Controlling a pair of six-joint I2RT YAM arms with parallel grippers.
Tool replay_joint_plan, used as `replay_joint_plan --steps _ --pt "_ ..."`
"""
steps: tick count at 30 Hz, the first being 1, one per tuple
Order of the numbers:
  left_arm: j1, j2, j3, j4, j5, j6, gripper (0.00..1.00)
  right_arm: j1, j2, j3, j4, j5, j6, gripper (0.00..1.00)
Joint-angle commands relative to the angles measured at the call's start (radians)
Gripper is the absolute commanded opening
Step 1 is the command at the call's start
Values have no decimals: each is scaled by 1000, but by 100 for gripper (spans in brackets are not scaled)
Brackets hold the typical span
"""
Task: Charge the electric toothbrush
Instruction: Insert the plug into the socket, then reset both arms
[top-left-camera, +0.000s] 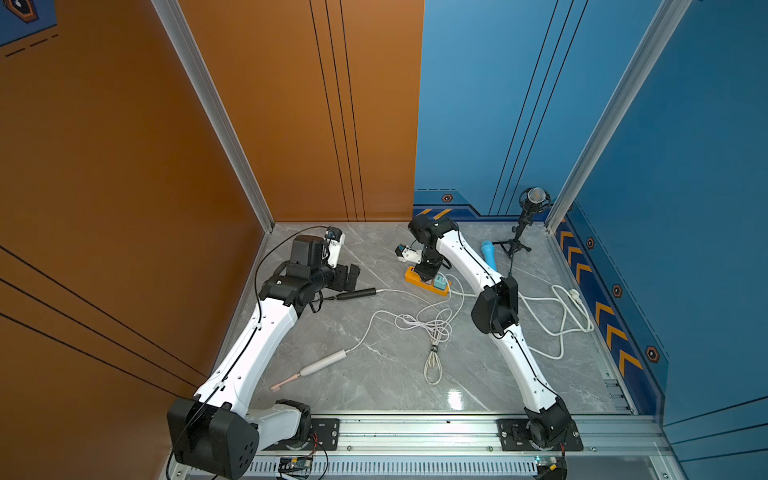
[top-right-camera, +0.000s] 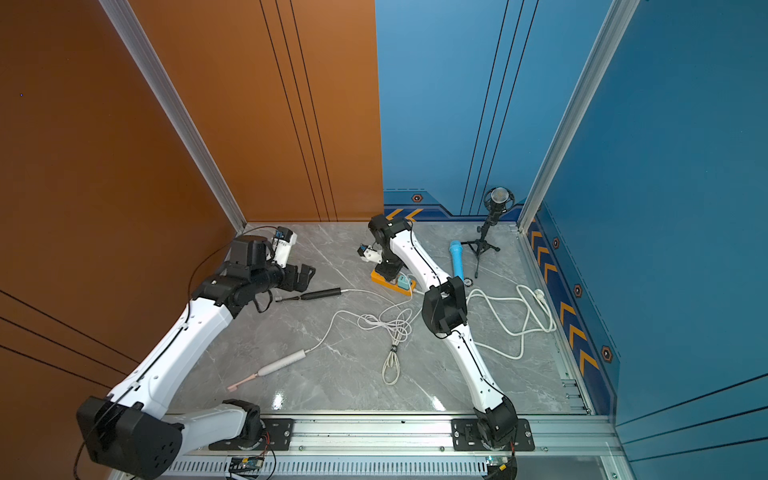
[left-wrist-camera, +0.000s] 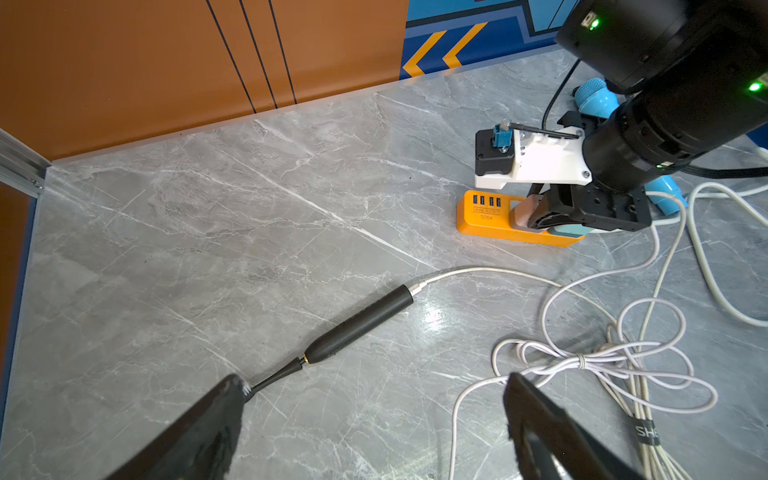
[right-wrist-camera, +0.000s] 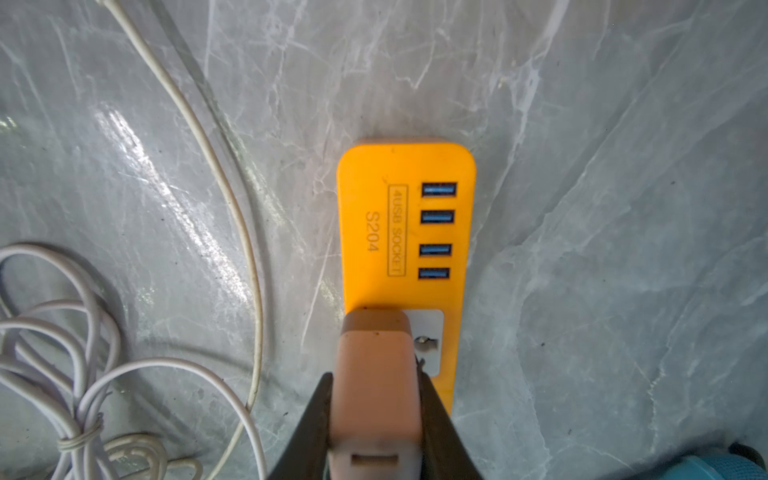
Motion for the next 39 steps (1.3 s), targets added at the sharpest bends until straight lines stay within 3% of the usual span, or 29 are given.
replay_joint_plan --steps 1,5,8,11,15,18,21,23,27,32,35,39 --pt "10 -8 -14 -18 23 -17 98 41 119 -35 -36 -82 -25 12" --pt "14 -3 -15 -18 31 -22 98 45 162 -36 25 57 30 12" --pt "17 -1 -13 -17 23 -45 98 51 185 -27 57 154 73 19" --pt "11 3 -9 -13 -20 -143 98 44 105 -22 82 101 133 35" --pt "-1 29 -34 29 -216 -250 98 30 -155 -108 200 -22 222 57" --pt "-1 22 -149 163 -409 -244 98 -14 -378 -319 373 -76 329 70" --pt "1 -46 -347 424 -559 -149 98 -78 -618 -593 543 -94 444 74" --pt "21 -108 -485 585 -597 -99 98 -114 -766 -811 664 -59 494 75" --pt "105 -169 -676 760 -538 -69 98 -201 -1078 -1312 962 86 598 76" --pt "155 -116 -825 1000 -416 -9 98 -333 -1340 -1871 1342 256 702 77" --pt "172 -51 -873 1156 -331 29 98 -411 -1379 -2073 1523 319 716 78" --pt "193 65 -828 1224 -272 54 98 -484 -1304 -2206 1819 261 675 80"
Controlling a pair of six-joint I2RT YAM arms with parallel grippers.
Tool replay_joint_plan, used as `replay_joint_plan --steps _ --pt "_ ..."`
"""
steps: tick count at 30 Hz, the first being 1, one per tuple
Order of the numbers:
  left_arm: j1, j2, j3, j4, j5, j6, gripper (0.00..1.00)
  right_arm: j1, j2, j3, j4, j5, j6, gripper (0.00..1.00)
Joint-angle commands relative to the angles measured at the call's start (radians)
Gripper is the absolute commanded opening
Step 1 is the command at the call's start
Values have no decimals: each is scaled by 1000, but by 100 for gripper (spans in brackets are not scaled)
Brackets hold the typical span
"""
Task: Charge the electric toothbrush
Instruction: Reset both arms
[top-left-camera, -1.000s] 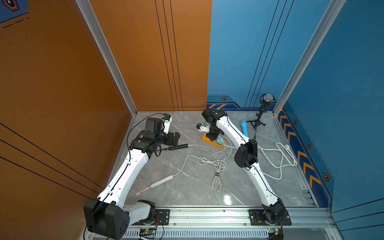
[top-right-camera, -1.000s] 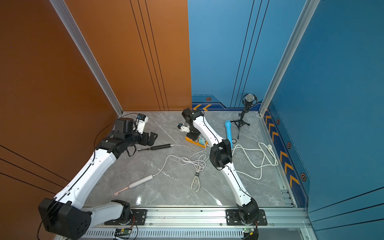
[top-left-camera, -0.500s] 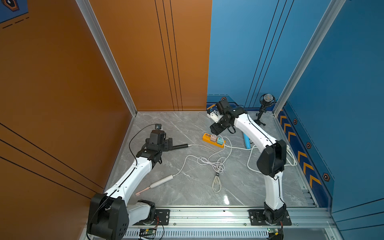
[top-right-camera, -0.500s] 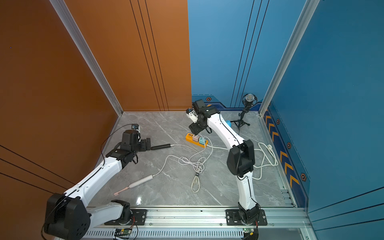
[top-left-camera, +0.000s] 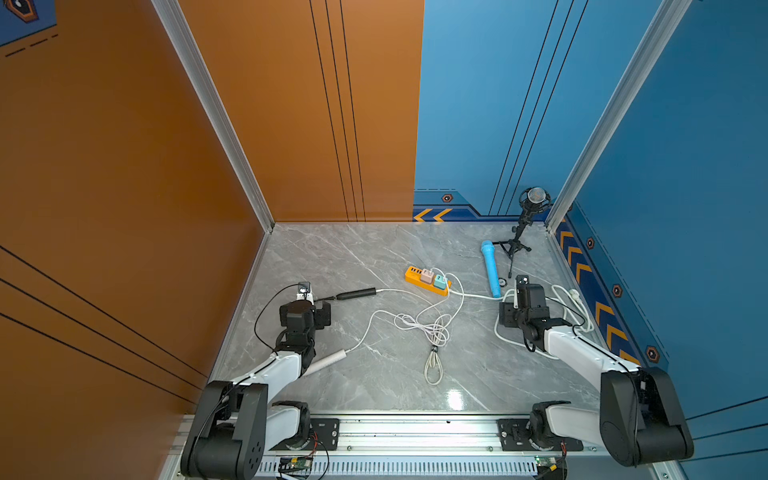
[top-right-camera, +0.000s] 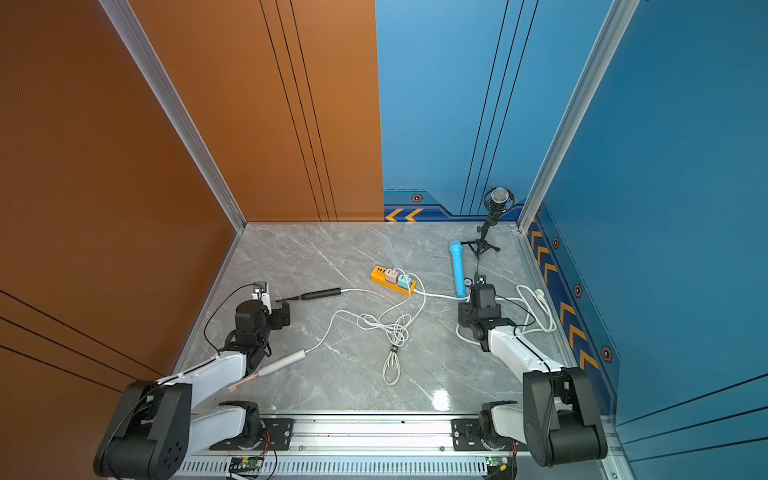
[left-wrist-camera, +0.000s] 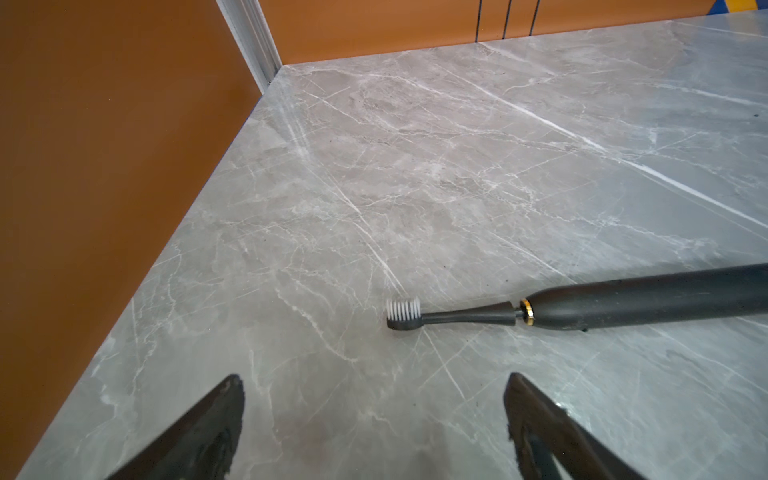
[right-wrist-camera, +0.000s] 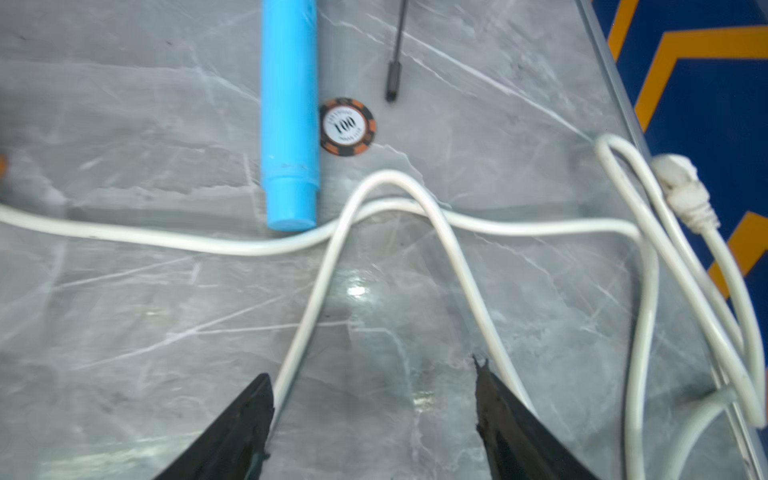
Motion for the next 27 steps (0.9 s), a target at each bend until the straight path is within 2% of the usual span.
replay_joint_plan --steps 1,2,3,4,5,6,7,8,9,10,11,14,27 --pt "17 54 35 152 82 31 98 -43 64 -57 469 -6 11 80" --pt "24 45 27 158 107 0 98 -53 85 -45 500 -18 5 80" --pt "34 44 -1 228 153 -22 98 -64 126 -77 642 -52 3 81" --pt "39 72 -30 316 177 -34 98 -68 169 -75 649 -61 4 82" --pt "40 122 -41 388 195 -35 98 -56 256 -132 864 -72 -19 82" --pt "40 188 -38 442 217 -26 98 -27 263 -161 930 -36 -40 84" --pt "40 262 -12 460 248 -13 98 -27 209 -118 753 -39 -39 85" --pt "34 311 28 459 283 8 98 -34 244 -119 815 -45 -31 86" --pt "32 321 48 438 281 10 98 -41 244 -131 846 -38 -20 99" --pt "36 309 67 376 230 -15 98 -41 217 -115 760 -15 -11 100" --pt "41 305 85 331 170 -44 98 -40 238 -129 826 -15 -15 100" --pt "29 309 96 323 128 -43 98 -48 223 -93 736 -68 -25 100" --pt "20 309 97 323 116 -37 98 -44 221 -105 761 -67 -30 100"
